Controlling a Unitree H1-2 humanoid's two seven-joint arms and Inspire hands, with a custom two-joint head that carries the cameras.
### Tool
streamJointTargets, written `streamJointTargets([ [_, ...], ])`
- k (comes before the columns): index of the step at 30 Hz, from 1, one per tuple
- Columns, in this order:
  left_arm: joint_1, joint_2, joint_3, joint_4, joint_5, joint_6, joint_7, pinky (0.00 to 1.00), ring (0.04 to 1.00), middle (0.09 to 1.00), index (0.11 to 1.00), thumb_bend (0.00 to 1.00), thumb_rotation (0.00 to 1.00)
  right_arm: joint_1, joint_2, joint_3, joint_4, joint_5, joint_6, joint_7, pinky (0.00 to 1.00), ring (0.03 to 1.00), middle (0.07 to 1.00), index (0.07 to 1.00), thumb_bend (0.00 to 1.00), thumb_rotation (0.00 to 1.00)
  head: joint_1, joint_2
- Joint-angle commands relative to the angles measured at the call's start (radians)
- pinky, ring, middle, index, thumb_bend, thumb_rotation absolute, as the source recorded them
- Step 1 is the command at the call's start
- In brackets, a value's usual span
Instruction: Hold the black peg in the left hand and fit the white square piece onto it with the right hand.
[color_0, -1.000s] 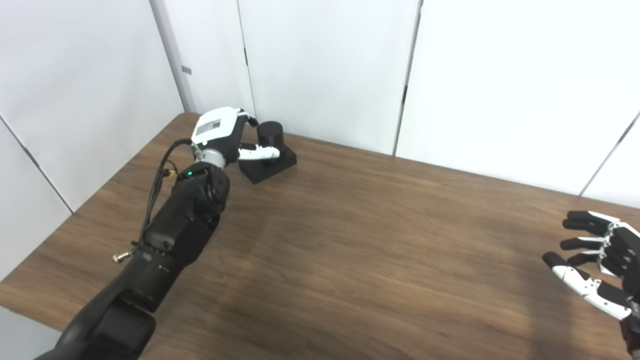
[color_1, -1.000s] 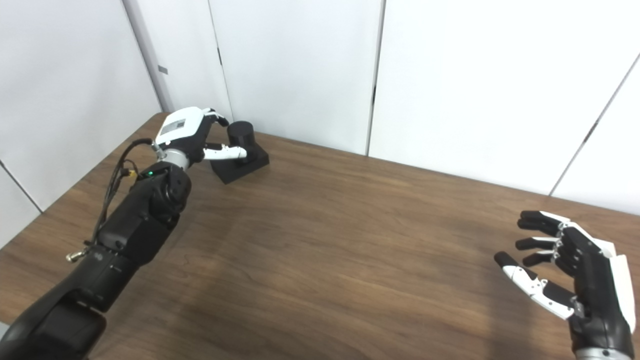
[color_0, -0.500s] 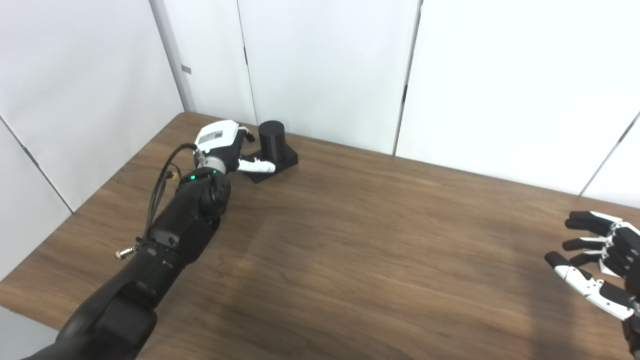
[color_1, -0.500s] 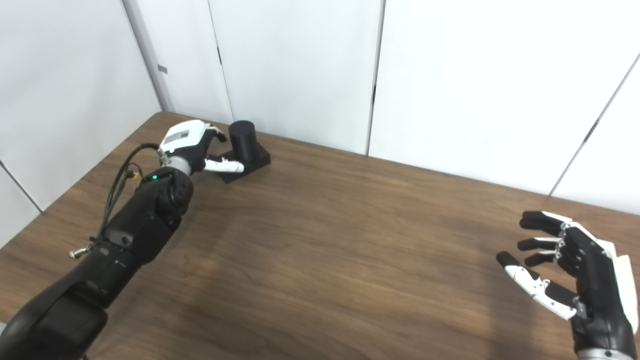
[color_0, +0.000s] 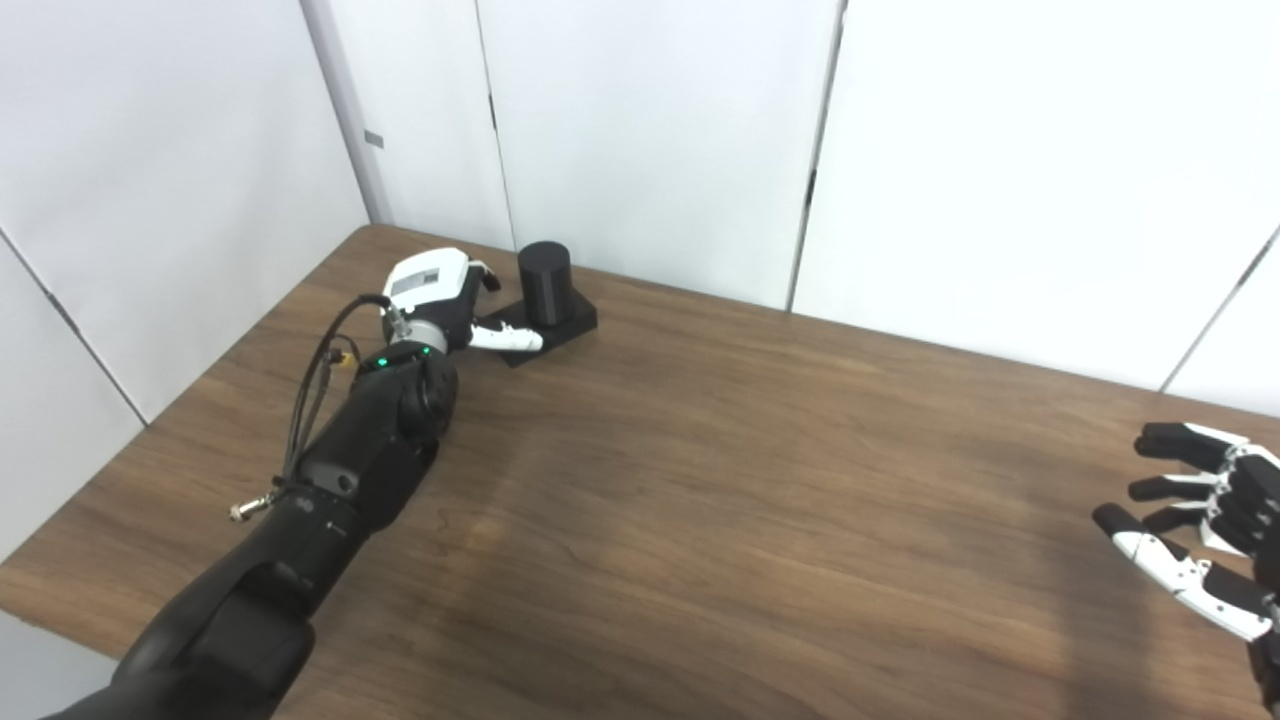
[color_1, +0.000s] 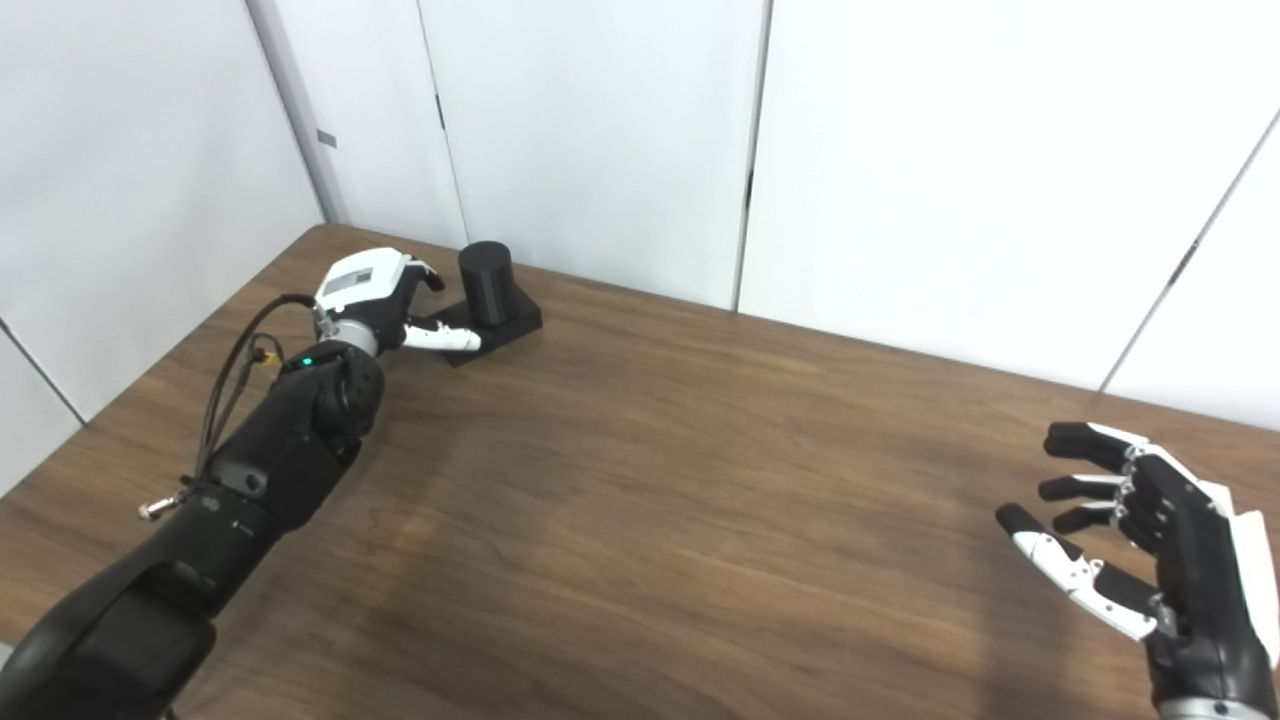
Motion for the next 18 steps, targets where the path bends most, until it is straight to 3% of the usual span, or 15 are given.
streamJointTargets([
  [1,-0.060,0.028,0.001,-0.005,0.010,0.007,0.020,0.76,0.955,0.952,0.780,0.99,0.61,-0.027,-0.011,-0.009,-0.038,0.005,-0.025,-0.002,0.43,0.555,0.678,0.667,0.44,0.00,0.001,0.001],
  [10,-0.058,0.015,-0.008,0.006,-0.008,0.012,0.007,0.80,0.962,0.954,0.786,0.97,0.56,-0.028,-0.011,-0.011,-0.042,0.003,-0.014,-0.004,0.43,0.548,0.673,0.668,0.44,0.00,-0.002,0.006],
  [18,-0.074,0.010,-0.031,0.051,-0.015,-0.008,0.013,0.77,0.951,0.943,0.773,0.97,0.57,-0.023,-0.006,-0.014,-0.048,0.016,-0.010,-0.003,0.43,0.554,0.676,0.664,0.44,0.00,-0.014,0.010],
])
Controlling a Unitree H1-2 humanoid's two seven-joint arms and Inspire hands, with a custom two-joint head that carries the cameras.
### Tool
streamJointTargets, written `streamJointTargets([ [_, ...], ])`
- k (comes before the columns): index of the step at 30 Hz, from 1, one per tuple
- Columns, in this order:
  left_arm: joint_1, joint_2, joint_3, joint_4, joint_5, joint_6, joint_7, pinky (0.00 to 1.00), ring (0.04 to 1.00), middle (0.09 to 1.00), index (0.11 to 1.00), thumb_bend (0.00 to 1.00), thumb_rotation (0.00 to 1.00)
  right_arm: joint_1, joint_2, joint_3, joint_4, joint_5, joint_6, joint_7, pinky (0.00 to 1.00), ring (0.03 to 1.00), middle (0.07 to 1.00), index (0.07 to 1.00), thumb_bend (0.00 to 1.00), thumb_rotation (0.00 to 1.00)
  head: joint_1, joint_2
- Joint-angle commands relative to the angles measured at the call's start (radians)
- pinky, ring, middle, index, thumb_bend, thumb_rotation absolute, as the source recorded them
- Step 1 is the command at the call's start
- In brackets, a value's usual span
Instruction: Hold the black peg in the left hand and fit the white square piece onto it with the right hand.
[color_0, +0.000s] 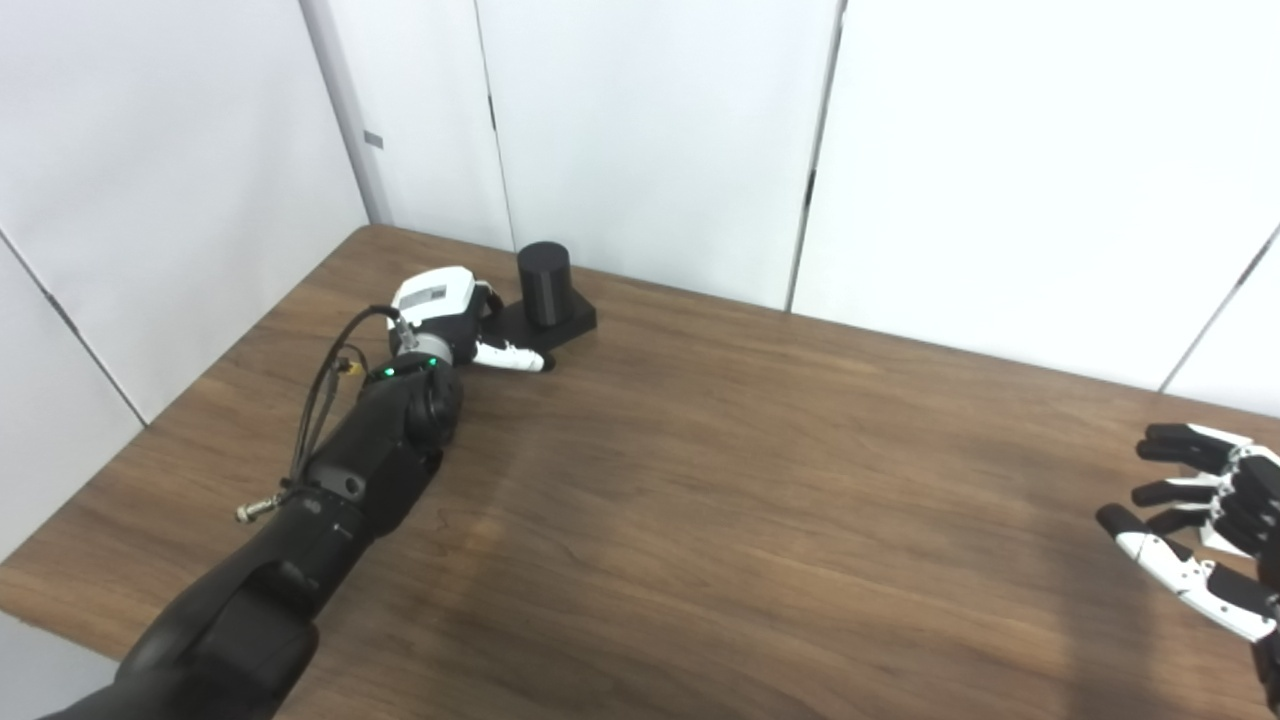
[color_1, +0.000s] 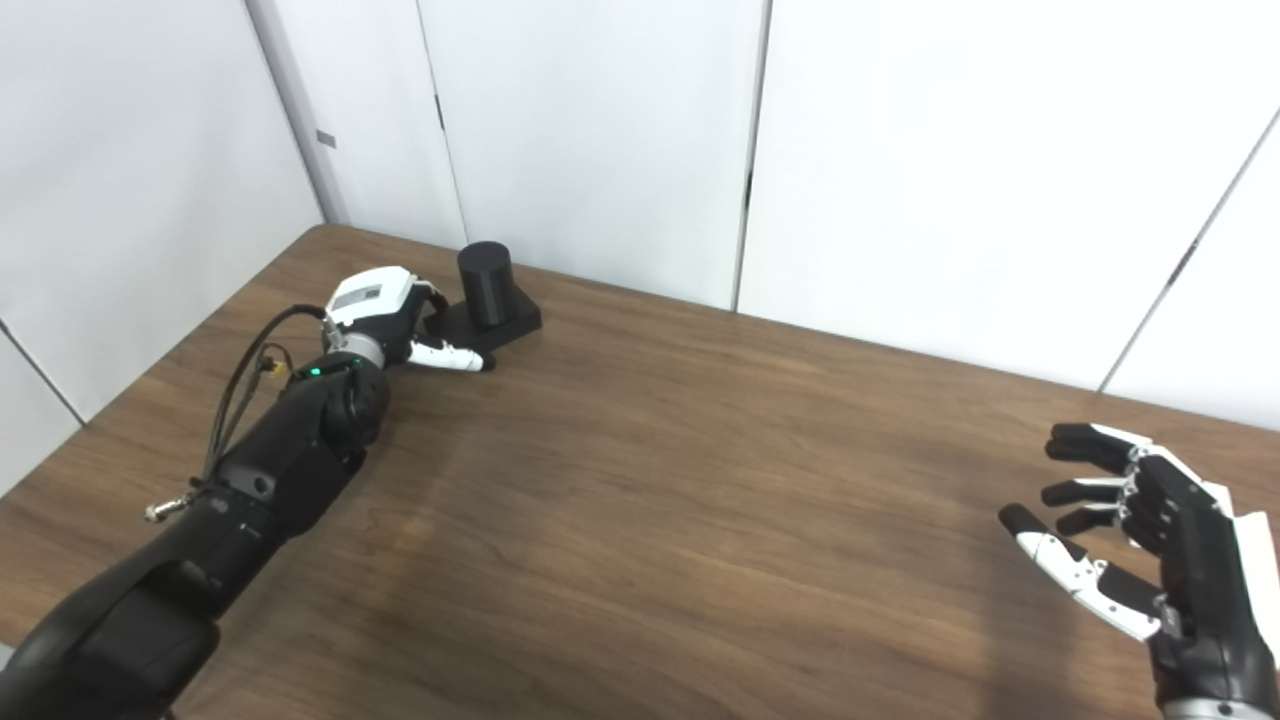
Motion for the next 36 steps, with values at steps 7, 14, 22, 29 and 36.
streamJointTargets([
  [7,-0.081,0.013,-0.013,0.020,-0.011,-0.012,0.013,0.74,0.929,0.917,0.761,0.90,0.52,-0.019,-0.010,-0.008,-0.058,0.001,-0.013,-0.001,0.41,0.540,0.676,0.657,0.44,0.00,-0.004,0.003],
  [14,-0.107,0.021,-0.031,0.048,-0.028,-0.035,-0.006,0.70,0.898,0.876,0.697,0.79,0.41,-0.018,-0.016,-0.013,-0.054,0.008,-0.017,0.001,0.42,0.546,0.673,0.649,0.44,0.00,-0.008,0.006],
  [22,-0.160,0.034,-0.064,0.078,-0.019,-0.017,-0.056,0.66,0.853,0.845,0.667,0.73,0.33,-0.019,-0.014,-0.013,-0.062,0.012,-0.008,0.000,0.46,0.556,0.671,0.644,0.44,0.00,-0.012,0.010],
  [29,-0.181,0.034,-0.076,0.094,-0.014,-0.015,-0.070,0.63,0.820,0.801,0.643,0.73,0.31,-0.014,-0.026,-0.012,-0.059,0.000,-0.017,0.002,0.45,0.563,0.677,0.648,0.43,0.00,-0.013,0.015],
  [36,-0.170,0.037,-0.079,0.088,-0.025,-0.041,-0.067,0.63,0.790,0.770,0.606,0.72,0.24,-0.012,-0.024,-0.014,-0.063,0.008,-0.015,0.000,0.45,0.567,0.680,0.648,0.42,0.00,-0.012,0.017],
])
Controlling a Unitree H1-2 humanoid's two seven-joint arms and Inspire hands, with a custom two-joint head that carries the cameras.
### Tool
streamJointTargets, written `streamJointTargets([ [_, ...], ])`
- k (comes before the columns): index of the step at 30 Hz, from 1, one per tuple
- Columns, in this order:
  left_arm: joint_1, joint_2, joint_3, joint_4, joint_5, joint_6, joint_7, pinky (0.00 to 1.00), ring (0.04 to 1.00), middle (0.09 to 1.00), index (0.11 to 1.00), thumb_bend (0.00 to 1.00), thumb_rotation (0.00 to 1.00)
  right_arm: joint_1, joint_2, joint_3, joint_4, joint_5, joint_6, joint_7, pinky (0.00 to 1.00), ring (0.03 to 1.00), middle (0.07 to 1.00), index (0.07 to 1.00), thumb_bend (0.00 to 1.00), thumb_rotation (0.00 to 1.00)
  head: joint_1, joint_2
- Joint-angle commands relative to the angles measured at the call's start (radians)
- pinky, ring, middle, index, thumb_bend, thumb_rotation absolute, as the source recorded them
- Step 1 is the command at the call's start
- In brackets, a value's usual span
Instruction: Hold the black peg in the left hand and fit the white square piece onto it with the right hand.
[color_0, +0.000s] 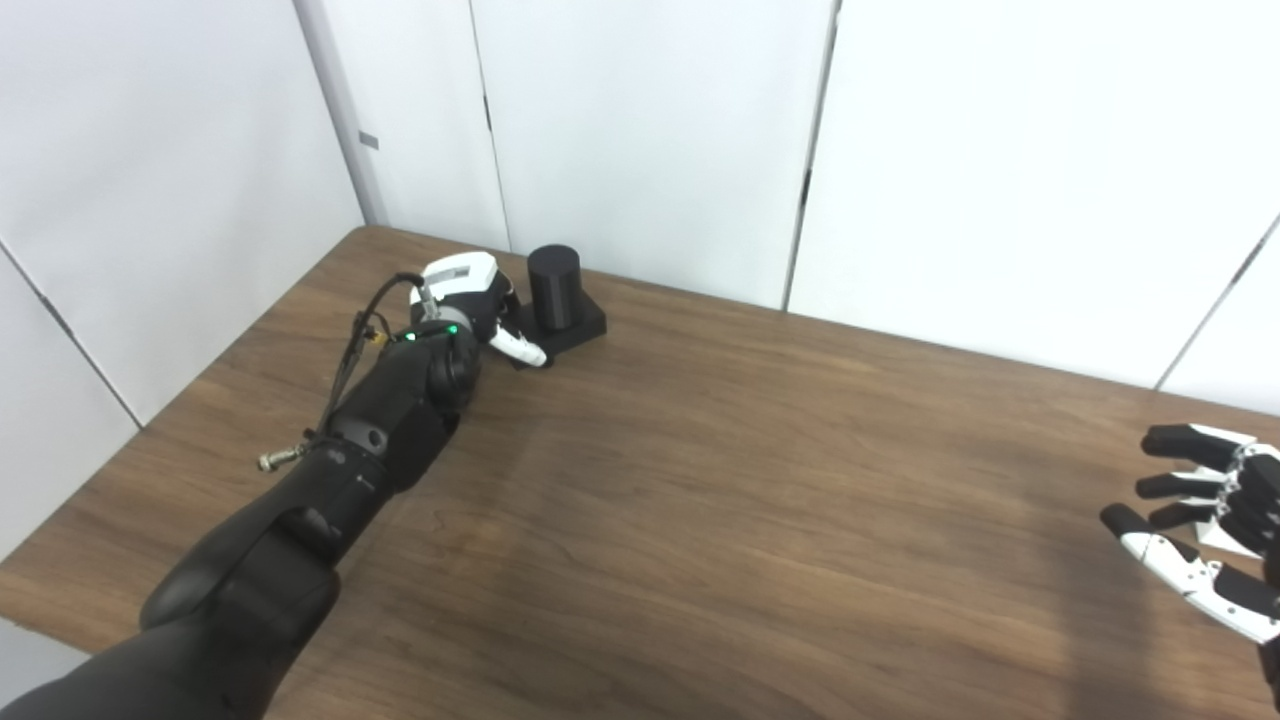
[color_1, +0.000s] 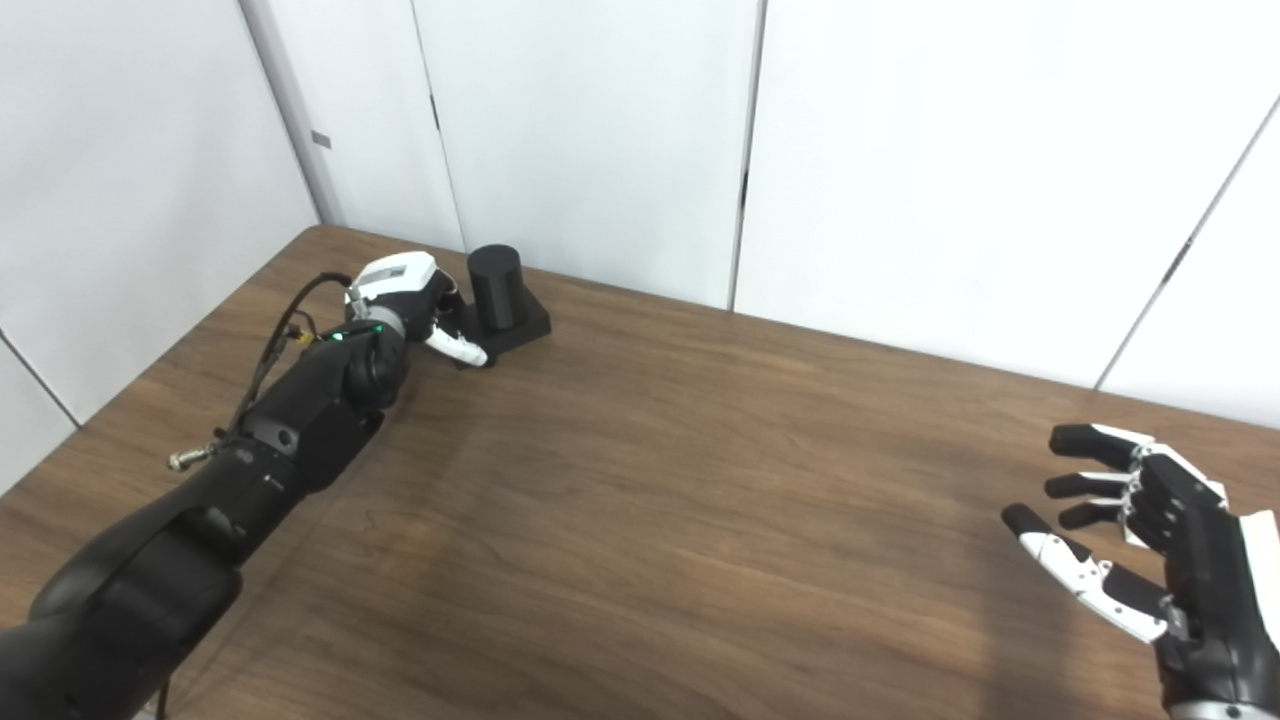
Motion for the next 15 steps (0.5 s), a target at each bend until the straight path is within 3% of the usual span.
streamJointTargets([
  [1,-0.046,0.027,0.007,-0.015,-0.006,-0.031,0.016,0.63,0.788,0.769,0.592,0.72,0.22,-0.023,-0.013,-0.012,-0.036,0.000,-0.022,-0.002,0.44,0.566,0.680,0.649,0.42,0.00,0.001,0.001],
  [3,-0.042,0.025,0.013,-0.010,-0.014,-0.049,0.028,0.64,0.789,0.769,0.512,0.56,0.10,-0.022,-0.014,-0.013,-0.038,-0.001,-0.021,-0.002,0.44,0.564,0.679,0.648,0.42,0.00,-0.001,0.005],
  [4,-0.041,0.023,0.018,-0.007,-0.021,-0.057,0.034,0.65,0.790,0.768,0.500,0.54,0.08,-0.021,-0.014,-0.013,-0.040,0.001,-0.019,-0.001,0.44,0.561,0.677,0.646,0.42,0.00,0.000,0.005],
  [15,-0.018,0.019,0.025,-0.025,-0.043,-0.107,0.057,0.68,0.815,0.796,0.480,0.52,0.06,-0.018,-0.018,-0.012,-0.038,-0.005,-0.021,0.002,0.44,0.558,0.681,0.651,0.41,0.00,0.002,0.008],
])
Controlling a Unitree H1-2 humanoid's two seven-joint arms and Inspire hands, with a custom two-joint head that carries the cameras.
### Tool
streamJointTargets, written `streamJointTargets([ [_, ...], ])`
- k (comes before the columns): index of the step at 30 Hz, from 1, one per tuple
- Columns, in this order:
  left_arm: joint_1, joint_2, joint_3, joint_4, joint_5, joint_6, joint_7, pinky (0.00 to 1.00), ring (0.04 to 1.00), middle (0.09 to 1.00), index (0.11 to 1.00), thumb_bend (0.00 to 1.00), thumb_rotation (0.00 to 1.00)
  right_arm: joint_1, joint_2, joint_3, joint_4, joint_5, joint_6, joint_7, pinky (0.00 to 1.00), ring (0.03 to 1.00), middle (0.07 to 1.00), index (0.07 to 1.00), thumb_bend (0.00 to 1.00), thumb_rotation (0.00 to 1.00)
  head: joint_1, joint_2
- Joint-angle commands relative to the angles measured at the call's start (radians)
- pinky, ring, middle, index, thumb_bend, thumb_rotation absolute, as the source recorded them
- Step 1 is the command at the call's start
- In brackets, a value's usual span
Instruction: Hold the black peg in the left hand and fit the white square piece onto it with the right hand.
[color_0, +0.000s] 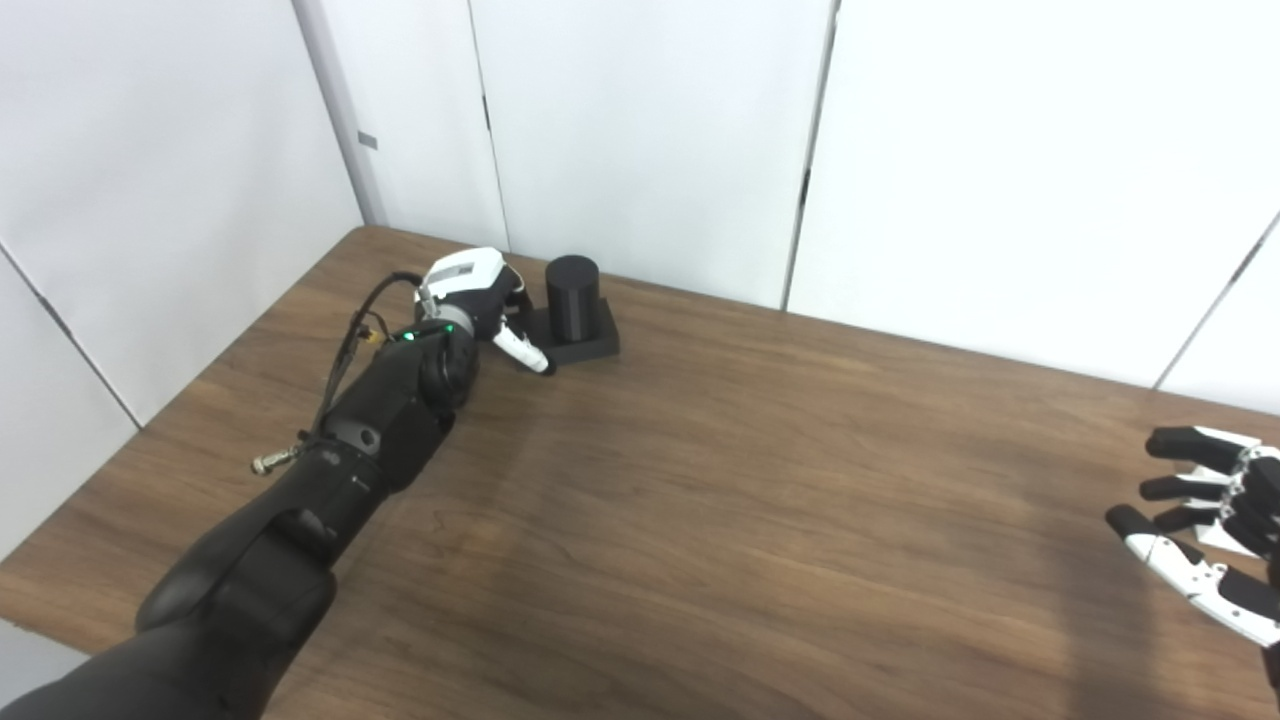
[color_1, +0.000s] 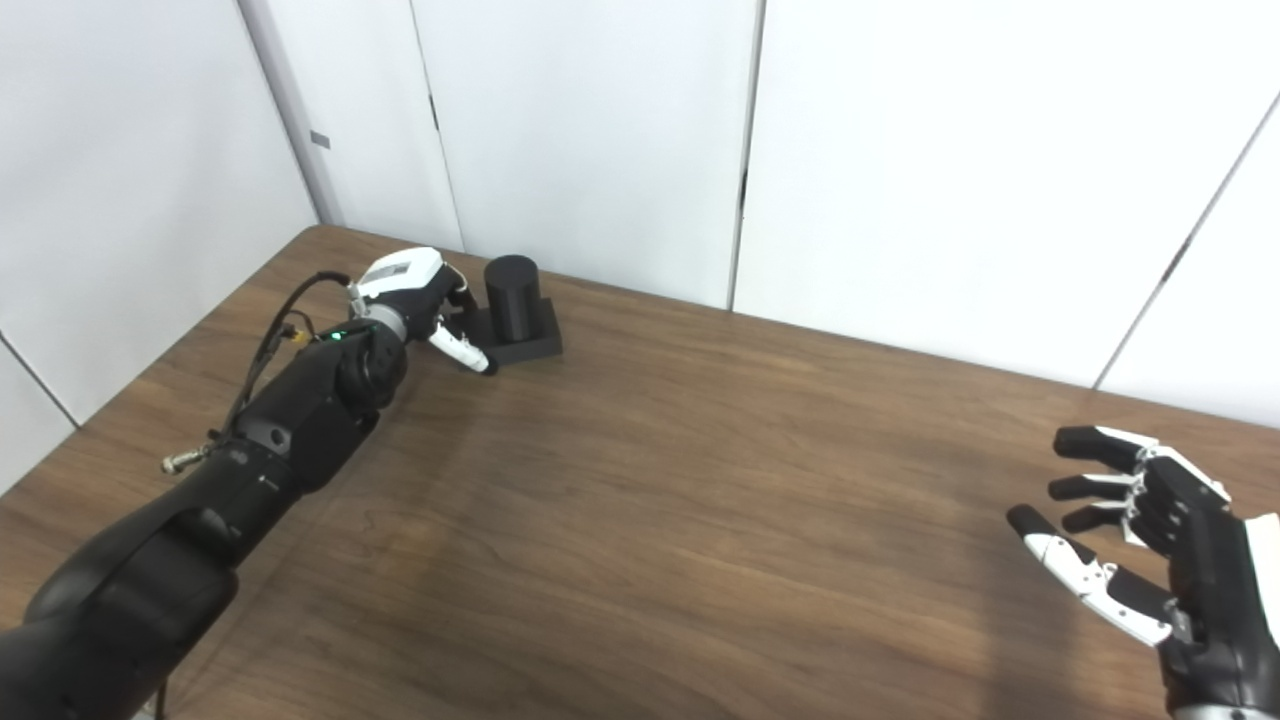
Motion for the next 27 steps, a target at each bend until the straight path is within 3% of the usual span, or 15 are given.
streamJointTargets([
  [1,-0.025,0.018,0.005,-0.033,-0.001,-0.032,0.023,0.68,0.825,0.802,0.480,0.52,0.06,-0.022,-0.014,-0.007,-0.035,-0.006,-0.019,0.001,0.44,0.558,0.681,0.650,0.41,0.00,0.000,0.000],
  [9,0.011,0.011,-0.009,-0.103,0.010,-0.058,0.023,0.72,0.859,0.819,0.482,0.52,0.06,-0.026,-0.019,-0.006,-0.027,-0.016,-0.025,0.000,0.43,0.550,0.671,0.643,0.42,0.00,-0.009,0.005],
  [15,0.039,-0.002,-0.032,-0.177,-0.009,-0.096,-0.026,0.70,0.830,0.822,0.483,0.52,0.06,-0.028,-0.004,-0.008,-0.044,-0.021,0.018,-0.002,0.44,0.569,0.687,0.648,0.43,0.00,-0.015,0.006],
  [27,0.095,-0.051,-0.059,-0.354,-0.011,-0.173,-0.088,0.66,0.815,0.799,0.483,0.52,0.06,-0.028,0.000,-0.005,-0.033,-0.026,0.009,-0.007,0.44,0.566,0.689,0.653,0.43,0.00,-0.029,0.010],
])
